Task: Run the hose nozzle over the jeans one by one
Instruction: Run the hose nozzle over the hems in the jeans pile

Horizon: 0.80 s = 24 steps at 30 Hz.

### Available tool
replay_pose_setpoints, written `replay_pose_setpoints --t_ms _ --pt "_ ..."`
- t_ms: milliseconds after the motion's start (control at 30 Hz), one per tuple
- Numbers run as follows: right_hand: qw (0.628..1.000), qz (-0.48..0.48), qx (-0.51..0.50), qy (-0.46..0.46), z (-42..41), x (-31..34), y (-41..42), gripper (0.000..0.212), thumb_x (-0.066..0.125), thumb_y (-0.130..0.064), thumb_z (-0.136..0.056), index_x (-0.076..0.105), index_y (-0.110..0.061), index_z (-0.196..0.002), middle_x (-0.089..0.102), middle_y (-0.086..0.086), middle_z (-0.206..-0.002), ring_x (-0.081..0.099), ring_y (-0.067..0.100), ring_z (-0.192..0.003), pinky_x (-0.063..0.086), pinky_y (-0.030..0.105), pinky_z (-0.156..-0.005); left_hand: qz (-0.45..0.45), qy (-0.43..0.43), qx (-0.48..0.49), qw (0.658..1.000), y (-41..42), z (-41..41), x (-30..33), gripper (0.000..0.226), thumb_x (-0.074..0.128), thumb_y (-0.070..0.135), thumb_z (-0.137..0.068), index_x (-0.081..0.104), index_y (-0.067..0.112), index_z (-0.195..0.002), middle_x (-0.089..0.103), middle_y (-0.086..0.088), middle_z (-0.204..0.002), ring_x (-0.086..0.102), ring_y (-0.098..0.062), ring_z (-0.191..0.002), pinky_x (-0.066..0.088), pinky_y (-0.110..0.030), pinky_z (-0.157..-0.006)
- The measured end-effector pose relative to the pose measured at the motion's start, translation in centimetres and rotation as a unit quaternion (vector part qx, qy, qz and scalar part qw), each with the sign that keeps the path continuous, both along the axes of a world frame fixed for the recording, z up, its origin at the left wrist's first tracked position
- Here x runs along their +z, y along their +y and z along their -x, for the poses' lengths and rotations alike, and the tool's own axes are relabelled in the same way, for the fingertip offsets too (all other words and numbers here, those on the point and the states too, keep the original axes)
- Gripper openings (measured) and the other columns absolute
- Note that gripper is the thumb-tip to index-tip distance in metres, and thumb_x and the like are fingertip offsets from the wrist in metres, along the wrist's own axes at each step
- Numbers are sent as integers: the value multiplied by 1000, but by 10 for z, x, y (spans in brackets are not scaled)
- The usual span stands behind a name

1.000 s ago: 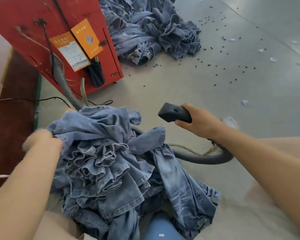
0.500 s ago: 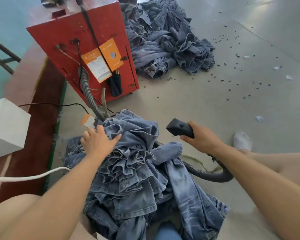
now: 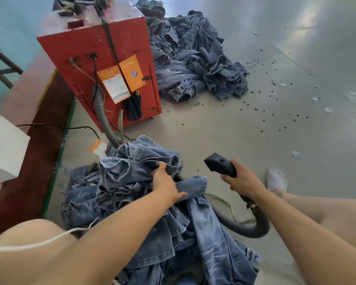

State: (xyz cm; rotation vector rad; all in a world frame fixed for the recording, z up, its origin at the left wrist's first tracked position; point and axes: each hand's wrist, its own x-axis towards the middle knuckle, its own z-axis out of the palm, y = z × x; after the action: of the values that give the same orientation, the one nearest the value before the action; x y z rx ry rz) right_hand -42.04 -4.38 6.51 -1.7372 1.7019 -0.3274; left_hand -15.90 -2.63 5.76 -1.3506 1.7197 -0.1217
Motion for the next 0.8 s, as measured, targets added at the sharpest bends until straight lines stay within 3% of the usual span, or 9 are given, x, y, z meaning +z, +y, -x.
replay_pose_setpoints --t_ms 67,133,233,333,433,500,567,633,800 --pt "999 5 -8 -35 5 1 -1 25 68 -34 -98 52 -26 -116 69 4 -85 71 19 -64 61 39 -62 3 -43 -30 999 -12 9 -5 42 35 37 -108 65 18 -130 66 -5 -118 44 -40 -123 17 -56 -113" --pt "999 -5 -14 -45 9 -2 -2 24 67 -37 -98 51 -30 -116 67 3 -82 69 21 -64 60 39 -60 20 -36 -177 983 -13 -1 -28 46 37 26 -108 45 8 -150 47 -16 -150 26 -43 -146 11 -55 -125" --pt "999 -14 -21 -47 12 -15 -8 25 65 -38 -99 50 -30 -118 65 1 -83 65 19 -65 59 43 -65 -36 115 -312 942 -16 -15 -66 50 36 17 -108 29 9 -157 21 -15 -166 22 -44 -152 20 -54 -124" --pt "999 -21 -10 -39 11 -23 -17 26 65 -38 -99 50 -30 -119 63 -3 -83 61 13 -61 54 34 -59 -91 219 -146 960 -39 -10 -69 61 40 13 -107 13 11 -161 25 -10 -165 56 -41 -128 49 -48 -88" --pt "999 -29 9 -28 9 -29 -21 28 66 -39 -99 50 -32 -121 62 -9 -83 60 8 -61 50 28 -58 -29 192 18 981 -52 2 -76 100 50 60 -97 -9 14 -163 24 -9 -168 48 -33 -139 49 -43 -100" --pt "999 -39 14 -26 9 -29 -23 27 65 -41 -98 49 -35 -118 62 -10 -81 59 6 -58 48 26 -57 4 216 121 969 -56 8 -79 101 59 70 -86 17 17 -162 45 -9 -156 48 -32 -138 45 -40 -105" --pt "999 -40 6 -26 9 -26 -26 25 64 -44 -97 47 -40 -116 63 -9 -79 59 3 -51 45 22 -50 64 260 148 952 -64 4 -75 59 66 43 -92 51 18 -143 62 -9 -137 58 -30 -126 49 -38 -104" --pt "999 -25 -8 -30 10 -22 -29 25 64 -45 -96 47 -40 -115 65 -7 -79 60 0 -49 43 19 -43 81 326 168 927 -75 -14 -61 33 62 28 -93 65 22 -125 68 -8 -128 62 -32 -119 49 -37 -99" --pt "999 19 -11 -40 -4 4 -30 28 67 -47 -95 51 -39 -117 66 -8 -78 61 3 -50 45 21 -46 50 577 308 755 -62 -90 12 14 71 14 -96 69 14 -110 71 -4 -106 65 -23 -99 53 -33 -84"
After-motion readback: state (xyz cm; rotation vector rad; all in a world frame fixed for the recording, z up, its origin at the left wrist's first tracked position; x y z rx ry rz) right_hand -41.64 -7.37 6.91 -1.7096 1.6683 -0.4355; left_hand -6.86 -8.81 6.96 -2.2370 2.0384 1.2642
